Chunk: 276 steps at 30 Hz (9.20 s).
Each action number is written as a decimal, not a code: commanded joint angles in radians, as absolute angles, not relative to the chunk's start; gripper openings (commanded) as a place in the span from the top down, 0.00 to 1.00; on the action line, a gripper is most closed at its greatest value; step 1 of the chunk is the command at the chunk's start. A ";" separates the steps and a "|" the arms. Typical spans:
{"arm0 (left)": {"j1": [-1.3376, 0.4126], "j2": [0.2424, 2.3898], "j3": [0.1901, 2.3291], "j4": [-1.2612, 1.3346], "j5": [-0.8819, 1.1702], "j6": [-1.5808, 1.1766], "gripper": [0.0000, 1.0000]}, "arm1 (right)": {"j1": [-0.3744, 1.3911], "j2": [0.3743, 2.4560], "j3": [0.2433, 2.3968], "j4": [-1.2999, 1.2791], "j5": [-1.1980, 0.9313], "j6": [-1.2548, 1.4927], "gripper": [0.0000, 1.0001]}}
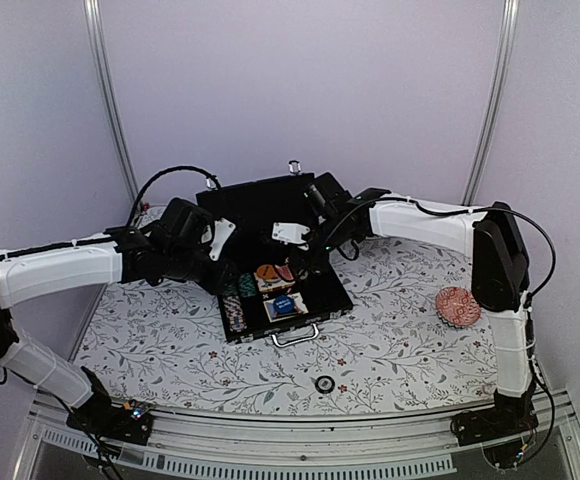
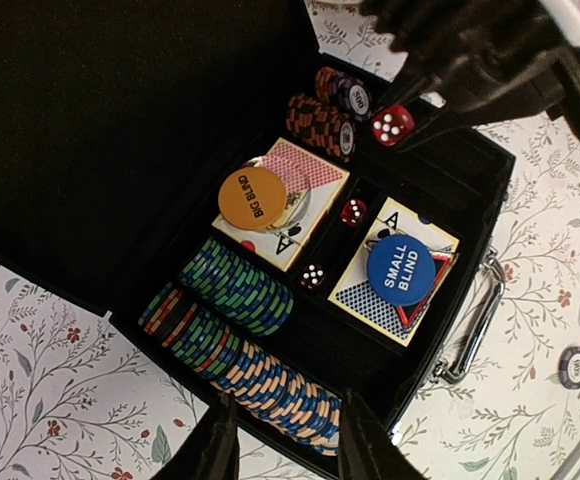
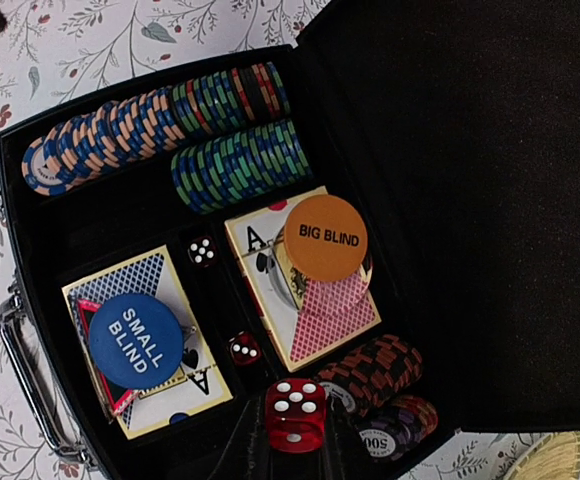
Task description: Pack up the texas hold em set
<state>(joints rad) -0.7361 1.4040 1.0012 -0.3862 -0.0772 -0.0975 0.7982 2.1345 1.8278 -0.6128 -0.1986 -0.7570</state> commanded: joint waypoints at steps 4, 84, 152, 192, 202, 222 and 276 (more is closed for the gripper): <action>-0.746 1.372 0.973 -0.381 -0.090 -0.098 0.65 | 0.800 2.269 1.929 -0.606 -0.276 -0.705 0.86; -1.197 1.841 1.182 -0.413 0.142 0.045 0.52 | 0.612 1.414 0.932 -0.534 -0.449 -0.678 0.46; -0.940 1.503 0.950 -0.167 -0.060 -0.207 0.53 | 0.917 1.783 1.024 -0.592 -0.300 -0.902 0.46; -0.922 1.438 0.886 -0.130 -0.129 -0.262 0.53 | 0.802 1.639 1.240 -0.562 -0.253 -0.861 0.68; -0.923 1.387 0.869 -0.128 -0.152 -0.306 0.53 | 0.690 1.773 1.293 -0.226 -0.059 -0.830 0.68; -0.920 1.305 0.812 -0.122 -0.167 -0.344 0.53 | 0.690 2.037 1.408 -0.093 -0.105 -0.873 0.67; -0.920 1.302 0.787 -0.100 -0.163 -0.345 0.53 | 0.687 2.104 1.494 -0.248 -0.148 -0.882 0.39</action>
<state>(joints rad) -0.9348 1.3186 0.8021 -0.1242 -0.1585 -0.3450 0.6861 2.1498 1.4605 -0.1631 -0.0784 -0.8806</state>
